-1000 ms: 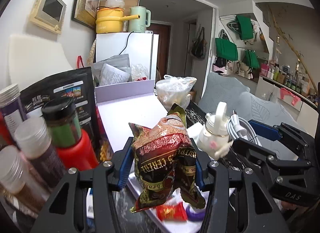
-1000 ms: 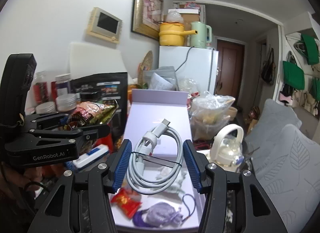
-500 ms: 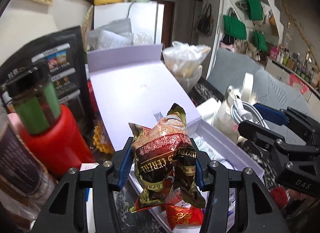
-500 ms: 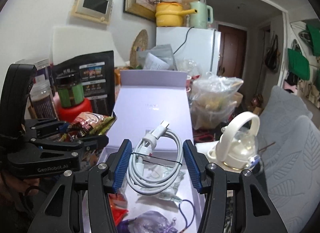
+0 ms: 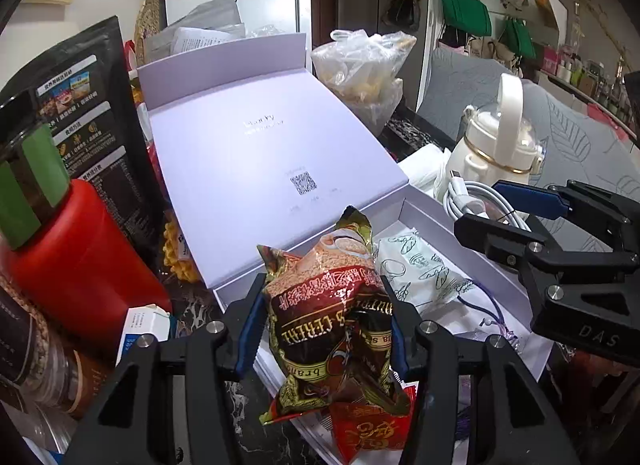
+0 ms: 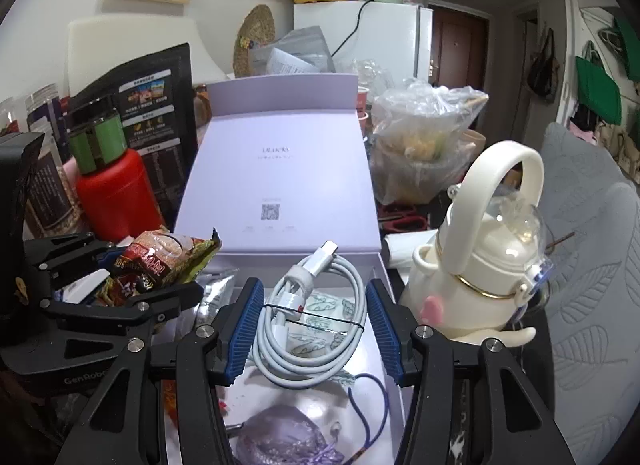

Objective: Organize soft objects
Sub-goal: 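Lower the gold snack bag with the left tool while the right tool lowers the cable into the box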

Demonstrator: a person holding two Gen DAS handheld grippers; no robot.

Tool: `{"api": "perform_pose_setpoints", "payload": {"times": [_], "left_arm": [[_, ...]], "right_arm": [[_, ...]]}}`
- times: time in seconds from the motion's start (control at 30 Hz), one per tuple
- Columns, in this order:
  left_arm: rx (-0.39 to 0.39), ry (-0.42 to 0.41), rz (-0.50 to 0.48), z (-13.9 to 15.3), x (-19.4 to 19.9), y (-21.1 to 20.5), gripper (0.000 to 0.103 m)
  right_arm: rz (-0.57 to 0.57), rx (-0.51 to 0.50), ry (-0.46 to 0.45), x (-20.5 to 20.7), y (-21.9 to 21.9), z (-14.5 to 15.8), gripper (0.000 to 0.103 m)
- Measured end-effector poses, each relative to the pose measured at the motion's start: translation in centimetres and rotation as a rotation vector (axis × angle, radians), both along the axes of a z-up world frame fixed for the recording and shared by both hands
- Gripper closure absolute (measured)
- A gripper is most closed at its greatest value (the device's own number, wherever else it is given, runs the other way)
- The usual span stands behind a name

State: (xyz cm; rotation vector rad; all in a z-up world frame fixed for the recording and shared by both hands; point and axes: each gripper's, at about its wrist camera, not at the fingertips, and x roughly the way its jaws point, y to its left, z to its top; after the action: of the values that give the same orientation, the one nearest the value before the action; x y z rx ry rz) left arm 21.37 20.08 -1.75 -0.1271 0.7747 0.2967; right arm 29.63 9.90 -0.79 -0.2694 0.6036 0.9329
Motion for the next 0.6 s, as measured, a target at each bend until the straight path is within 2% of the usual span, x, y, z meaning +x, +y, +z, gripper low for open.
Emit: {"api": "perform_pose_setpoints", "payload": {"times": [0.2,0.6], "left_arm": [[-0.041,0.038,-0.016,-1.4,0.7,0.3,0.052],[-0.035,0.116,-0.003,-3.2,1.8,0.3,0.052]], "right_arm": [[0.015,-0.028,0.032,0.5,0.6,-1.2,0.050],[0.022,-0.062,0.090,1.6,1.5,-2.7,0.050]]}}
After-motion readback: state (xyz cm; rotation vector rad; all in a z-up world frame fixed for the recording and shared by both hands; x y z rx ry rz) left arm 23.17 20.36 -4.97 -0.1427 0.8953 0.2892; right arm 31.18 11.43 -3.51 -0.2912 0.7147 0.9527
